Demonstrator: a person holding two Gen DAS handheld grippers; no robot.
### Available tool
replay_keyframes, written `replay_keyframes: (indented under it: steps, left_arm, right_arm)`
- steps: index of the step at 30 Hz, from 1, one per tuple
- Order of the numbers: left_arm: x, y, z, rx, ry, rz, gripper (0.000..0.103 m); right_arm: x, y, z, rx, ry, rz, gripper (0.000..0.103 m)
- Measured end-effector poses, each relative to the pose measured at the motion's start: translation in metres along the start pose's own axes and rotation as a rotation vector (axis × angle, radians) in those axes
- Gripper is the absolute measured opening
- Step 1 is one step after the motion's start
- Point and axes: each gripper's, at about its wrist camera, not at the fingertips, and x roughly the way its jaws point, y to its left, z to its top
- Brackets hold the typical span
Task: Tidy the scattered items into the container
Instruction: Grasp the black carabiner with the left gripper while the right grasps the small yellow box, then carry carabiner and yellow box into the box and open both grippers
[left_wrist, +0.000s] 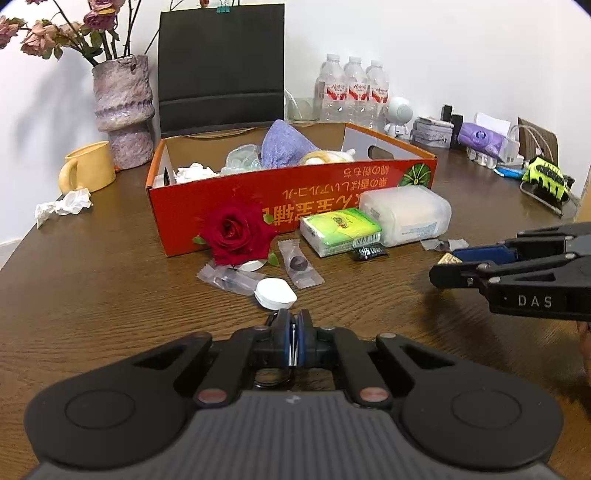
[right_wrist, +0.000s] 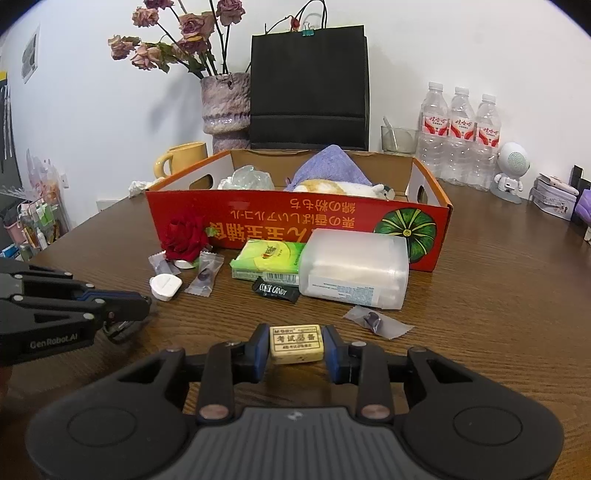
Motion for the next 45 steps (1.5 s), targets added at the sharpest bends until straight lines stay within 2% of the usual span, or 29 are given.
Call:
replay_keyframes:
  steps: [1, 3, 7, 9, 10, 12, 14, 15, 16, 17, 19, 22, 23, 34, 40, 45]
  left_arm:
    - [-0.002, 0.001, 0.001, -0.009, -0.004, -0.003, 0.006]
    - [-0.009, 0.002, 0.001, -0.021, -0.022, 0.006, 0.015]
    - [-0.016, 0.003, -0.001, -0.015, -0.025, 0.010, 0.024]
    - [-0.016, 0.003, -0.002, -0.015, -0.009, 0.015, 0.052]
    - [-0.014, 0.002, -0.004, -0.011, 0.003, 0.031, 0.057]
    - [-0.010, 0.001, -0.007, 0.000, 0.019, 0.035, 0.058]
    - [-0.003, 0.001, -0.010, -0.001, 0.058, 0.021, 0.056]
    - [-0.002, 0.000, -0.011, 0.003, 0.050, 0.028, 0.051]
    - [-0.002, 0.000, -0.011, 0.007, 0.047, 0.033, 0.044]
    - [-0.002, 0.002, -0.010, -0.005, 0.048, 0.029, 0.027]
    - [-0.003, 0.006, -0.008, -0.035, 0.050, 0.016, 0.026]
    - [-0.005, 0.004, -0.010, -0.014, 0.027, 0.039, 0.023]
    - [-0.007, 0.003, -0.010, -0.011, 0.018, 0.032, 0.006]
    - [-0.015, 0.000, -0.005, -0.010, -0.031, 0.022, 0.005]
    - [-0.030, 0.000, 0.011, -0.005, -0.105, 0.023, 0.005]
    - [-0.037, 0.002, 0.041, -0.009, -0.193, 0.021, 0.005]
  right_arm:
    - [-0.001, 0.000, -0.001, 0.002, -0.001, 0.001, 0.030]
    - [-0.004, -0.001, -0.002, 0.005, -0.003, 0.003, 0.030]
    - [-0.009, -0.002, -0.005, 0.013, -0.005, 0.008, 0.030]
    - [-0.010, -0.002, -0.006, 0.014, -0.004, 0.011, 0.030]
    - [-0.010, -0.002, -0.007, 0.014, -0.003, 0.013, 0.030]
    - [-0.012, -0.001, -0.008, 0.016, -0.003, 0.015, 0.030]
    - [-0.012, -0.001, -0.009, 0.018, -0.001, 0.017, 0.030]
    - [-0.012, -0.001, -0.009, 0.019, -0.001, 0.017, 0.030]
    - [-0.012, -0.001, -0.009, 0.020, -0.001, 0.018, 0.030]
    - [-0.013, -0.001, -0.009, 0.021, -0.001, 0.020, 0.030]
    - [-0.013, 0.000, -0.010, 0.021, -0.001, 0.021, 0.030]
    - [-0.014, -0.001, -0.010, 0.022, -0.004, 0.025, 0.030]
    - [-0.014, 0.000, -0.010, 0.022, -0.005, 0.025, 0.030]
    - [-0.015, 0.000, -0.007, 0.025, -0.016, 0.029, 0.030]
    - [-0.022, -0.004, 0.004, 0.022, -0.054, 0.030, 0.030]
    - [-0.028, -0.007, 0.032, 0.006, -0.125, 0.023, 0.030]
